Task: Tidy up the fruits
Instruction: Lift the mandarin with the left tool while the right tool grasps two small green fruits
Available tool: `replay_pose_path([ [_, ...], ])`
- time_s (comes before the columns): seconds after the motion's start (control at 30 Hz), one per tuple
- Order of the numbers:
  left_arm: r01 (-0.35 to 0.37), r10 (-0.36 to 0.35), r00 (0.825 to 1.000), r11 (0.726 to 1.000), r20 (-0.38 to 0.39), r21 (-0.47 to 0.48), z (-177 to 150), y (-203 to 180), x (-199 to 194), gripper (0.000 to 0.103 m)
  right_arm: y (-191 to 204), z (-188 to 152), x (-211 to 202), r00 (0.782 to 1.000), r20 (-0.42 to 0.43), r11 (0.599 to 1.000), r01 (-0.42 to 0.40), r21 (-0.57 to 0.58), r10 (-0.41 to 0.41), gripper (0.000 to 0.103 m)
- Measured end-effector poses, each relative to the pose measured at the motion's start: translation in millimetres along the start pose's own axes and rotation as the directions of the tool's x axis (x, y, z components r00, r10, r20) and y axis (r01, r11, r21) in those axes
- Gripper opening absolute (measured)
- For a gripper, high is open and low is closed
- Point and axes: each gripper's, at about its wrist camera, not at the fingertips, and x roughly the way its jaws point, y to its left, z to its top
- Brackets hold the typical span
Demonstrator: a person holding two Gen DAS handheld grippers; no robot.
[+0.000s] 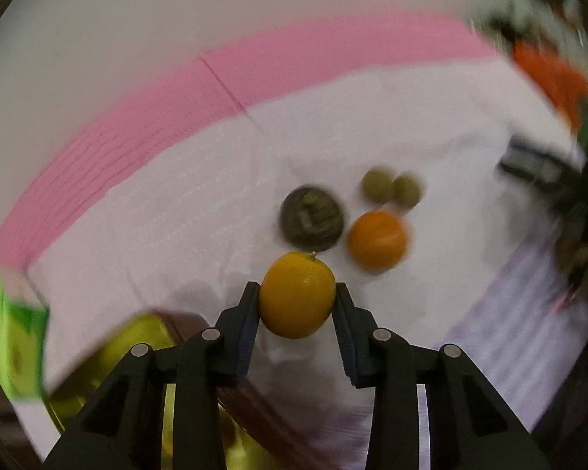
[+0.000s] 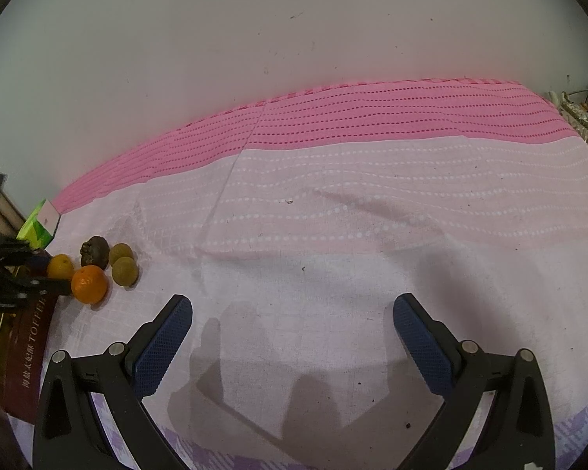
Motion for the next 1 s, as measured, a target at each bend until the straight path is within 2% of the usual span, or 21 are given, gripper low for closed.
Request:
replay_pose_path([
  [0.13, -0.002, 0.014, 0.996, 0.989, 0.086, -0.148, -28.2, -22.3, -40.2, 0.038, 0.3, 0.2, -0.5, 1.0, -0.001, 1.0, 0.001, -0.002, -0.001, 0.102],
  [0.23, 0.027, -0.002, 0.993, 0.977, 0.117, -0.21, -52.7, -42.0, -57.3, 0.038, 0.8, 0.2, -0.4, 1.0, -0.002, 1.0, -0.007, -0.008, 0.007, 0.102],
  [0.33, 0.003, 0.028, 0.991, 0.972, 0.13, -0.233, -78.5, -71.4, -63.8, 0.038, 0.5, 0.5, -0.7, 1.0, 0.001, 0.999, -0.029, -0.016, 0.029, 0.102],
  [0.43, 0.022, 0.019, 0.99, 0.957, 0.14, -0.288, -96.4, -85.0, -69.0, 0.038, -0.8, -0.1, -7.4, 0.997, 0.033, 0.998, -0.066, -0.014, 0.066, 0.098],
  [0.53, 0.021, 0.039, 0.985, 0.943, 0.171, -0.333, -107.6, -90.2, -79.1, 0.038, 9.1, -2.3, -12.5, 0.989, 0.031, 0.988, -0.14, -0.062, 0.142, 0.082],
  [0.6, 0.013, 0.053, 0.982, 0.939, 0.182, -0.344, -113.9, -90.1, -83.1, 0.038, 25.7, -1.4, -9.8, 0.978, -0.009, 0.972, -0.208, -0.107, 0.208, 0.066],
  [0.7, -0.014, 0.083, 0.98, 0.938, 0.183, -0.347, -118.7, -87.2, -92.0, 0.038, 58.8, 5.8, -4.5, 0.961, -0.047, 0.94, -0.278, -0.197, 0.274, 0.052],
  [0.83, -0.015, 0.094, 0.975, 0.931, 0.199, -0.365, -125.4, -80.7, -103.2, 0.038, 102.0, 15.9, 12.0, 0.951, -0.1, 0.896, -0.309, -0.319, 0.292, 0.044],
  [1.0, -0.015, 0.104, 0.97, 0.927, 0.218, -0.375, -128.0, -75.9, -110.8, 0.038, 126.0, 18.9, 36.5, 0.953, -0.161, 0.87, -0.301, -0.389, 0.258, 0.033],
])
